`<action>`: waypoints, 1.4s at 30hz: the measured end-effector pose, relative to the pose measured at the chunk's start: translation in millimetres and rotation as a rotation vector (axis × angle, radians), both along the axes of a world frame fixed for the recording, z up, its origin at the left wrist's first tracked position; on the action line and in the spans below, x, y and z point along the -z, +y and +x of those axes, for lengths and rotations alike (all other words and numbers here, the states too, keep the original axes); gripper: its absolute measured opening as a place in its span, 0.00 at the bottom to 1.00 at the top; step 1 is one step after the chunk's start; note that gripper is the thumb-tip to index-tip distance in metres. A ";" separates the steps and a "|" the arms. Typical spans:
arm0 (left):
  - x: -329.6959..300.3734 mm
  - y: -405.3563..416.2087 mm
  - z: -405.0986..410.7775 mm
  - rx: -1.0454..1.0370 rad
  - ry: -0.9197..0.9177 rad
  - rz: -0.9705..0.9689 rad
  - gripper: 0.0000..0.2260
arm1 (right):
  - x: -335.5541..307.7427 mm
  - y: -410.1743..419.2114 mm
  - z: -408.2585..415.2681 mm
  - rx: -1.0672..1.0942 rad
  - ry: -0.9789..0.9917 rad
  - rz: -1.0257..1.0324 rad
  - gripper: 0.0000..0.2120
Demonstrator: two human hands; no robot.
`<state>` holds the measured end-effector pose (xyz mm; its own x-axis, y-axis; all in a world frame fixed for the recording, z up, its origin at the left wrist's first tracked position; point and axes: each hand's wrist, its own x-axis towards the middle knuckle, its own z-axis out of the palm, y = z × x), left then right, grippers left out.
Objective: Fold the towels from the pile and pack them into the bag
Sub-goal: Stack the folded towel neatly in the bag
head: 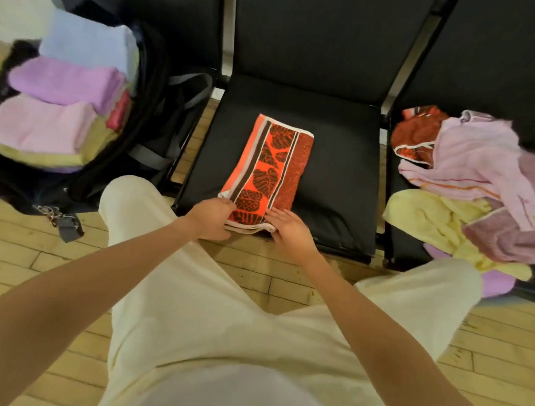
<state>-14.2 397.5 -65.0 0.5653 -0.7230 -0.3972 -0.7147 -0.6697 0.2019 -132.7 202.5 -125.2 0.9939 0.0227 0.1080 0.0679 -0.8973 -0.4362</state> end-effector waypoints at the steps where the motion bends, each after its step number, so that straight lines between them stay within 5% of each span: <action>1: 1.5 -0.5 -1.7 0.003 -0.026 0.000 0.24 | -5.0 1.7 -1.0 0.045 0.008 0.094 0.15; 5: 7.6 -3.6 -7.7 0.066 -0.179 0.000 0.30 | -25.0 -5.6 -0.2 0.183 0.122 0.340 0.08; 8: 4.2 -5.1 -9.1 0.098 -0.234 -0.106 0.17 | -34.6 -14.3 -6.8 0.212 0.147 0.415 0.09; 17: -29.7 -11.0 -9.1 -0.300 0.359 -0.613 0.04 | -42.8 -20.2 -32.4 0.372 -0.145 0.084 0.13; 20: -16.4 -26.3 -1.6 -0.488 0.334 -0.689 0.07 | -41.1 -16.2 -15.1 0.522 -0.113 0.083 0.14; 28: 22.6 -62.8 12.1 -0.527 0.004 -0.437 0.14 | -29.1 -18.8 25.9 0.665 0.222 -0.155 0.19; 39: 26.2 -69.5 23.7 -0.664 0.100 -0.295 0.14 | -33.5 -29.4 39.2 0.906 0.395 0.186 0.16; 42: 22.1 -66.2 18.7 -0.635 -0.067 -0.269 0.20 | -37.2 -27.3 40.6 0.908 0.386 0.117 0.13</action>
